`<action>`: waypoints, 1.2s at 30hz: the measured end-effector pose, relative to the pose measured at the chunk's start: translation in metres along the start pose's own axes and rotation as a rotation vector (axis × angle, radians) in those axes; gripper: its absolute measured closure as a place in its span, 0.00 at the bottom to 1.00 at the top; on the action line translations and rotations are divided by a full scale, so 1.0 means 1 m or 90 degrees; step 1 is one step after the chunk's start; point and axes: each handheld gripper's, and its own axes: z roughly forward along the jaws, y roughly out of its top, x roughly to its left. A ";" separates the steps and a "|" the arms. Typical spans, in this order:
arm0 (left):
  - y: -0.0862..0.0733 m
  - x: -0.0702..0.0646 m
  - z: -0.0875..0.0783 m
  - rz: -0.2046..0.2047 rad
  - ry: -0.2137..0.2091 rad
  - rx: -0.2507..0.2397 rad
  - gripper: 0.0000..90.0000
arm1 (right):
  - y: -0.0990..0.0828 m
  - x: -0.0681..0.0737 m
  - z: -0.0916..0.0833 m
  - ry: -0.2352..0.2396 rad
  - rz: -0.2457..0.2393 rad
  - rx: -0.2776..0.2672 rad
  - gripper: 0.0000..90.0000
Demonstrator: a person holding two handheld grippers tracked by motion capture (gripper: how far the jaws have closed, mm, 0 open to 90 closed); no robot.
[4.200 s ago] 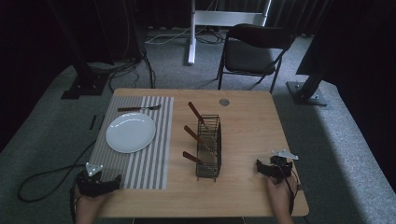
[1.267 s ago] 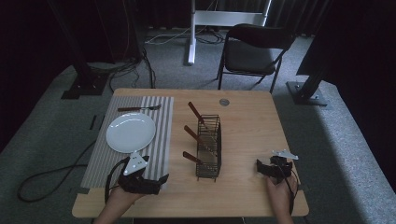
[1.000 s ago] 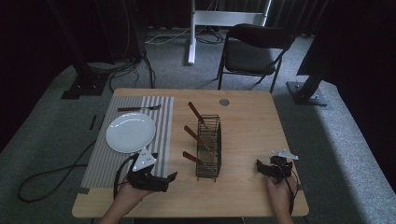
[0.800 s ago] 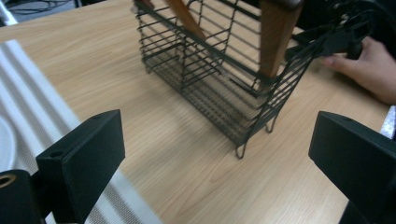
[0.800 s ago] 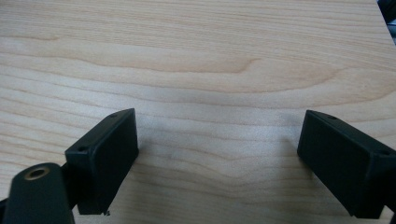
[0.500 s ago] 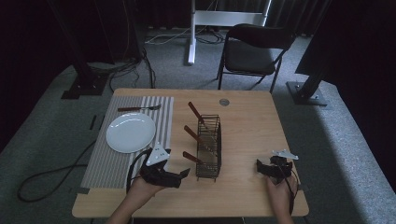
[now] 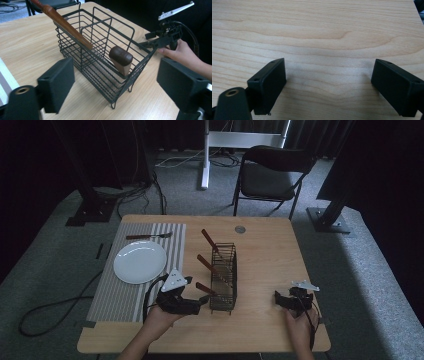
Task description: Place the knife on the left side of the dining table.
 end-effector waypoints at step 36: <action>0.015 -0.007 0.013 -0.013 -0.059 -0.028 0.84 | 0.000 0.000 0.000 0.000 0.001 0.000 0.13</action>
